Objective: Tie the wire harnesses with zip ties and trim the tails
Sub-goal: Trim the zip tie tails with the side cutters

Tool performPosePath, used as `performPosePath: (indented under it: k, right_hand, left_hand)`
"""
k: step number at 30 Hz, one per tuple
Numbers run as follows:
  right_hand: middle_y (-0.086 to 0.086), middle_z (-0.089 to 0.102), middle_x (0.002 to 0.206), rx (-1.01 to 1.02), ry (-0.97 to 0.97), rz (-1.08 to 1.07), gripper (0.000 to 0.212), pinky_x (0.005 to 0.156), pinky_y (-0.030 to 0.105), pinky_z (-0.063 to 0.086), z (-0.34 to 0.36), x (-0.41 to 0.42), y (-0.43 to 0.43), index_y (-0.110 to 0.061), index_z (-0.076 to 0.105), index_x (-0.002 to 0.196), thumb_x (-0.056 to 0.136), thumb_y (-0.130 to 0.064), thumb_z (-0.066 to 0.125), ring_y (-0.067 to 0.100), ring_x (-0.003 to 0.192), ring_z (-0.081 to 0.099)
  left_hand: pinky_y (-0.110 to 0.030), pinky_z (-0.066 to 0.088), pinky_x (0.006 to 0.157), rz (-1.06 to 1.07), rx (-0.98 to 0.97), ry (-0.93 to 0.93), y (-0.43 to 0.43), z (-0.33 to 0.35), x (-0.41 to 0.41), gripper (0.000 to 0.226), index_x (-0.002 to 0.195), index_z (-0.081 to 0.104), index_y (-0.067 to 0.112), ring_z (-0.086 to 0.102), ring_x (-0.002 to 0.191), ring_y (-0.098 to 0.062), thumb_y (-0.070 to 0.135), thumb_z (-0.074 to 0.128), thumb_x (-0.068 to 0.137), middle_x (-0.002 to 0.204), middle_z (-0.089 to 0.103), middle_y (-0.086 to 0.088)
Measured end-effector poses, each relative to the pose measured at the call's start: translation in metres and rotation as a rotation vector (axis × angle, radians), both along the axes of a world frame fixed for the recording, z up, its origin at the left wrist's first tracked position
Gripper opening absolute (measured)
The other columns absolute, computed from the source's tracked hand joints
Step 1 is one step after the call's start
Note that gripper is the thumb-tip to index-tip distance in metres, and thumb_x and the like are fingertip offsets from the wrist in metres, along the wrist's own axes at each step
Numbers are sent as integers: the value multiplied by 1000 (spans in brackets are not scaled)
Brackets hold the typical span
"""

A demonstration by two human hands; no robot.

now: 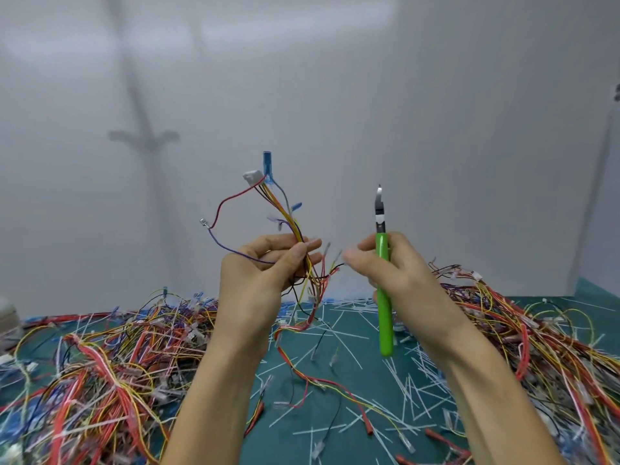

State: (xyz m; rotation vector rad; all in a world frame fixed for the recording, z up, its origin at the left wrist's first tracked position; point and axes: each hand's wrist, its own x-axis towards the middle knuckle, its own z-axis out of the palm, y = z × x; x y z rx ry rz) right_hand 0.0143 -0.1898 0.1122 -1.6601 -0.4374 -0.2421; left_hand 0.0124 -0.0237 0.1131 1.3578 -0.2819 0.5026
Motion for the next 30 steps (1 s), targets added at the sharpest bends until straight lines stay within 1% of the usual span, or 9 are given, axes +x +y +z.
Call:
performPosePath:
  k: [2,4,7,10,13,15,18,23,30]
  right_hand:
    - [-11,53,77,-84,-22,53,24,70,27,45,-1,-2,-1,-19,56,97,91,-42,65,0,69,54]
    - [-7,60,80,-148,-5,125,17,73,31,54,0,-4,-4,-18,60,102,96,-34,56,8,75,62]
    - [-9,68,87,-299,46,206,21,79,30,57,0,-4,-5,-26,62,105,96,-41,50,7,82,70]
    - [-5,72,79,-429,3,134,34,80,40,58,-3,0,0,-26,64,80,90,-56,50,10,74,72]
    - [-2,72,72,-421,-21,114,41,71,45,60,-7,3,7,-21,66,81,95,-55,49,14,64,72]
    - [-2,71,70,-414,-51,100,45,64,41,59,-8,4,9,-19,67,85,94,-59,46,14,59,72]
    - [-1,70,67,-371,-53,96,57,59,36,57,-8,4,9,-20,67,84,83,-70,43,16,57,71]
    - [1,69,64,-356,-72,88,47,56,33,56,-9,4,8,-22,67,81,96,-59,43,17,56,71]
    - [0,69,66,-395,-100,54,55,64,37,55,-8,3,8,-16,66,82,88,-64,39,15,56,70]
  left_hand:
    - [-28,60,79,9,-27,-13,1,0,0,9,93,70,3,75,87,-22,2,62,89,91,77,-8]
    - [-27,60,79,12,-50,-18,3,0,1,11,94,70,4,75,88,-22,1,61,90,93,77,-7]
    - [-26,59,78,18,-57,-25,5,0,1,11,96,70,4,75,89,-22,2,60,91,94,77,-7]
    - [-29,60,81,3,-38,-33,3,0,1,12,102,66,2,74,92,-21,4,59,93,96,77,-5]
    - [-32,58,83,-10,-34,-45,0,1,0,13,105,61,0,74,91,-23,6,59,94,96,77,-5]
    - [-32,59,83,-20,-37,-54,-1,1,-1,12,104,60,0,74,91,-24,6,59,93,96,77,-6]
    - [-34,58,86,-28,-26,-55,1,2,-2,11,103,61,2,74,93,-23,6,59,94,97,77,-5]
    - [-39,57,90,-32,-19,-50,3,2,-3,10,102,63,4,74,94,-25,8,60,93,97,77,-7]
    - [-38,57,89,-25,5,-39,4,2,-2,12,100,67,8,74,92,-25,12,62,90,95,77,-6]
